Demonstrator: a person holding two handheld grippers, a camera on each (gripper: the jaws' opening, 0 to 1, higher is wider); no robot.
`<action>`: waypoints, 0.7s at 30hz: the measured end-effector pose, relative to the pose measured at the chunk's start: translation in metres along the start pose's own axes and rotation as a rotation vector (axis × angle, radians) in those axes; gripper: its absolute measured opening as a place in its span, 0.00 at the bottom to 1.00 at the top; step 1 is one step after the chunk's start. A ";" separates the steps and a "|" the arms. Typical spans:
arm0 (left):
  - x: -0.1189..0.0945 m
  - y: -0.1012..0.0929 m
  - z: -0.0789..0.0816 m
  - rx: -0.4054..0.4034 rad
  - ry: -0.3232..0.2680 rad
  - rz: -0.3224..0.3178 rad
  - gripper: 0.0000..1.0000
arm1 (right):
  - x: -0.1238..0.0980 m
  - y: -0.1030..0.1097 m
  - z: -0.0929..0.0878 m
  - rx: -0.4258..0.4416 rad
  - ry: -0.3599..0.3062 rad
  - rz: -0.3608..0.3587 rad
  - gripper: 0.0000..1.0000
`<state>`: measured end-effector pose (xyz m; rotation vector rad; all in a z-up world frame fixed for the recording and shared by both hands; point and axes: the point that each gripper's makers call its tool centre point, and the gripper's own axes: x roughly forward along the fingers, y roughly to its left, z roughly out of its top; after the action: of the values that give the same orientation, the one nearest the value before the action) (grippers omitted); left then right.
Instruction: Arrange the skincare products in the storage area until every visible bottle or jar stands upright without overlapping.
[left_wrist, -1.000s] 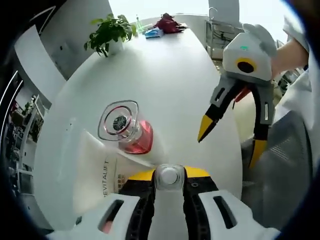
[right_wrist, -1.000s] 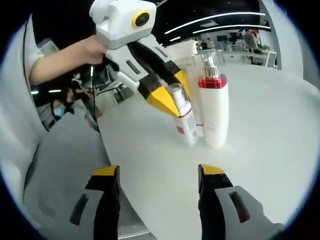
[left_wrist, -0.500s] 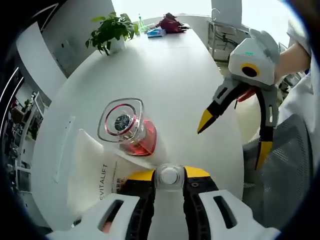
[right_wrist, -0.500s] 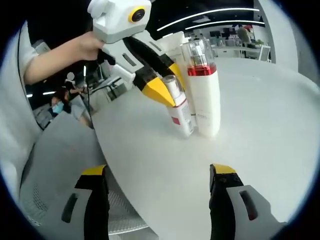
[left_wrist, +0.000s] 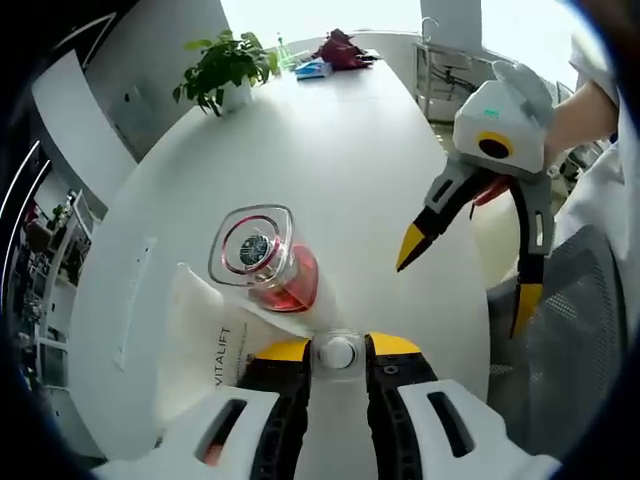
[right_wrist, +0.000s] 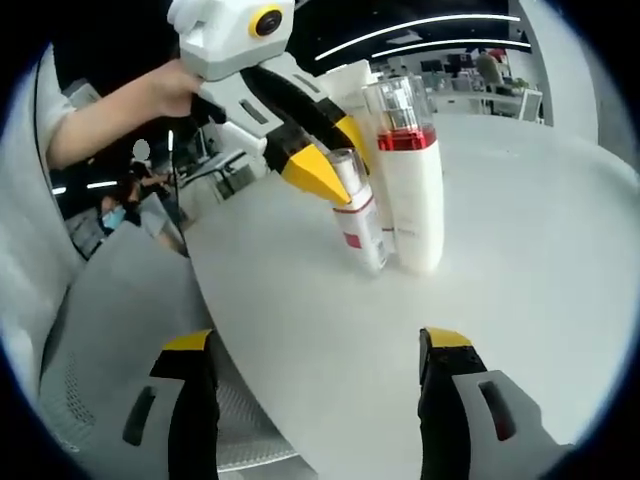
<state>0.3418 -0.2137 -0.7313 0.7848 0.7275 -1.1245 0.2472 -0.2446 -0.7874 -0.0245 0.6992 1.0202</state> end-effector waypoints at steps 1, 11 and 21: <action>-0.002 0.000 0.001 0.005 -0.004 0.003 0.26 | 0.000 0.000 0.000 0.001 0.001 0.000 0.82; -0.016 0.003 0.010 0.024 -0.033 0.032 0.29 | -0.004 0.003 0.004 -0.008 0.005 -0.009 0.84; -0.040 0.003 0.013 -0.007 -0.078 0.068 0.31 | -0.007 0.013 0.016 -0.052 0.011 -0.015 0.88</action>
<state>0.3351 -0.2044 -0.6909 0.7501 0.6346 -1.0850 0.2431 -0.2370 -0.7670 -0.0807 0.6820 1.0244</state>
